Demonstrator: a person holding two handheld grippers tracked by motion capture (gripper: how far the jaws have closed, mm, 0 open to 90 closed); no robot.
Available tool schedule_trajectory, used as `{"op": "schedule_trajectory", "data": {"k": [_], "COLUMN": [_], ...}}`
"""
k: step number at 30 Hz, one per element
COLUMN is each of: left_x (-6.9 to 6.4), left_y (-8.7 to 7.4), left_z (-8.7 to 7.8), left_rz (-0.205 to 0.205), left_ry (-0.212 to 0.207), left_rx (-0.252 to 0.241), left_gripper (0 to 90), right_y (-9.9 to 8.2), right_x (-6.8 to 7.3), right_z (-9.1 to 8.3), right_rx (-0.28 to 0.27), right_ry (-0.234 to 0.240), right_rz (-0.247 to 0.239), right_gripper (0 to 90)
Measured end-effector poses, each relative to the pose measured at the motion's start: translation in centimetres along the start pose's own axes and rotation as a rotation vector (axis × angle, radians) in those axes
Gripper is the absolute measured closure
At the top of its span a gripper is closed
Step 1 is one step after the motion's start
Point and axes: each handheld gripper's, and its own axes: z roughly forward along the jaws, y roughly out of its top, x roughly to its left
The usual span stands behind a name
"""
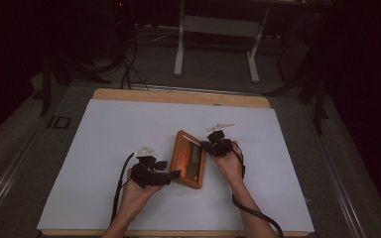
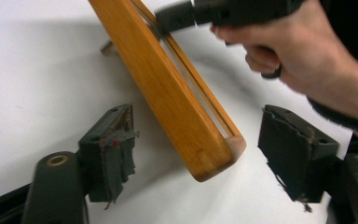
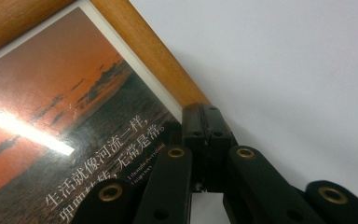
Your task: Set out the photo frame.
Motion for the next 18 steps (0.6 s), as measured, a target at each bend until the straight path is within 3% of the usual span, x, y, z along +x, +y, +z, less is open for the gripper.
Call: {"op": "schedule_trajectory", "data": {"k": [4,6,9,18], "left_x": [0.13,0.40,0.60,0.80], "left_y": [-0.15,-0.29,-0.36,-0.22], "left_z": [0.39,0.50,0.64,0.94], "left_rz": [-0.015,-0.042,-0.072,-0.104], "left_ry": [-0.020,-0.037,-0.054,-0.055], "left_rx": [0.009,0.003,-0.004,0.002], "left_gripper": [39.6,45.5,47.9,51.3], "right_y": [-0.02,-0.02,-0.01,-0.10], "right_x": [-0.05,-0.06,-0.03,0.06], "right_z": [0.00,0.00,-0.02,-0.17], "right_rx": [-0.002,-0.002,0.000,0.002], "right_ry": [0.005,0.005,0.004,0.013], "right_rz": [0.003,0.004,0.002,-0.027], "right_gripper": [90.0,90.0,90.0,90.0]}}
